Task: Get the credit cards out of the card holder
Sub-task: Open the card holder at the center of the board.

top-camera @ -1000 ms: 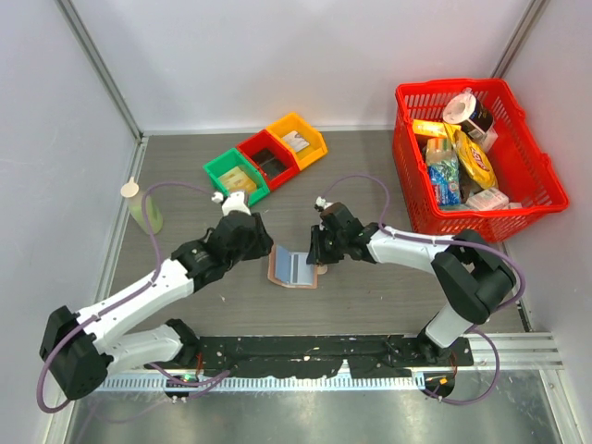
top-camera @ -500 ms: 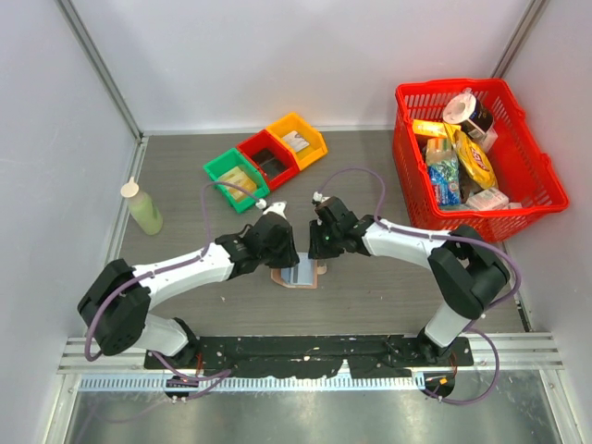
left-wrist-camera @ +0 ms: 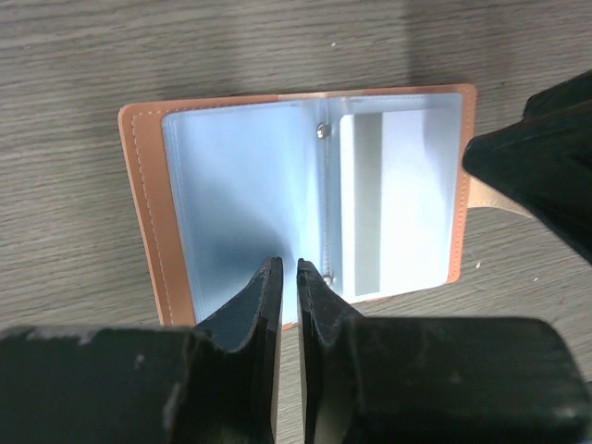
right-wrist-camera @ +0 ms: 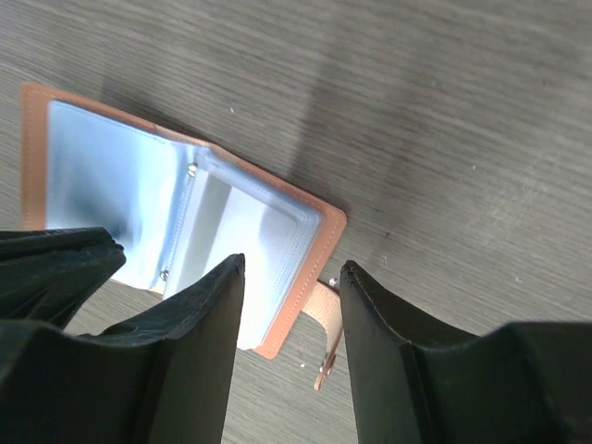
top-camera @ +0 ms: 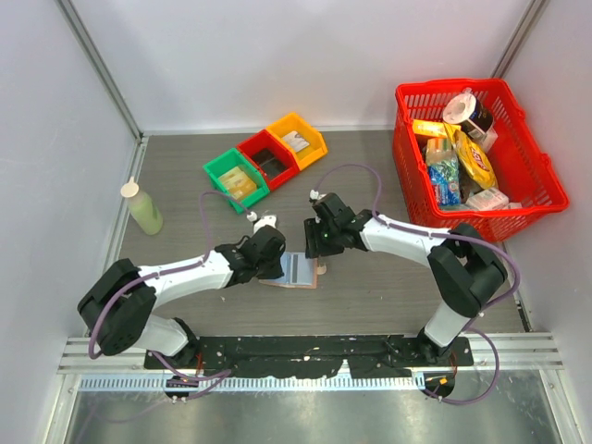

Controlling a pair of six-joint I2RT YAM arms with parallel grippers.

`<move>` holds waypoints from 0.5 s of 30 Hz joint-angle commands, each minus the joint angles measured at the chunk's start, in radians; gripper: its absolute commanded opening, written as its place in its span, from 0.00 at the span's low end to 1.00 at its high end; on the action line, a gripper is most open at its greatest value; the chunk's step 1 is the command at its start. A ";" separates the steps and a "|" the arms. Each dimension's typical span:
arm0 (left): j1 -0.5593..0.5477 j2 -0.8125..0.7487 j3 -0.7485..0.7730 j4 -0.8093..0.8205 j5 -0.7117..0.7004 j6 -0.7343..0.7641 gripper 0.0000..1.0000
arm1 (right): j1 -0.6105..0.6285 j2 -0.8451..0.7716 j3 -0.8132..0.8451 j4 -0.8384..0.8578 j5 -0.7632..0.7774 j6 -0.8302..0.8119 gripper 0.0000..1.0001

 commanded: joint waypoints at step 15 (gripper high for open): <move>0.005 0.021 -0.075 0.086 -0.005 -0.024 0.10 | 0.005 0.129 0.205 -0.061 -0.047 -0.150 0.46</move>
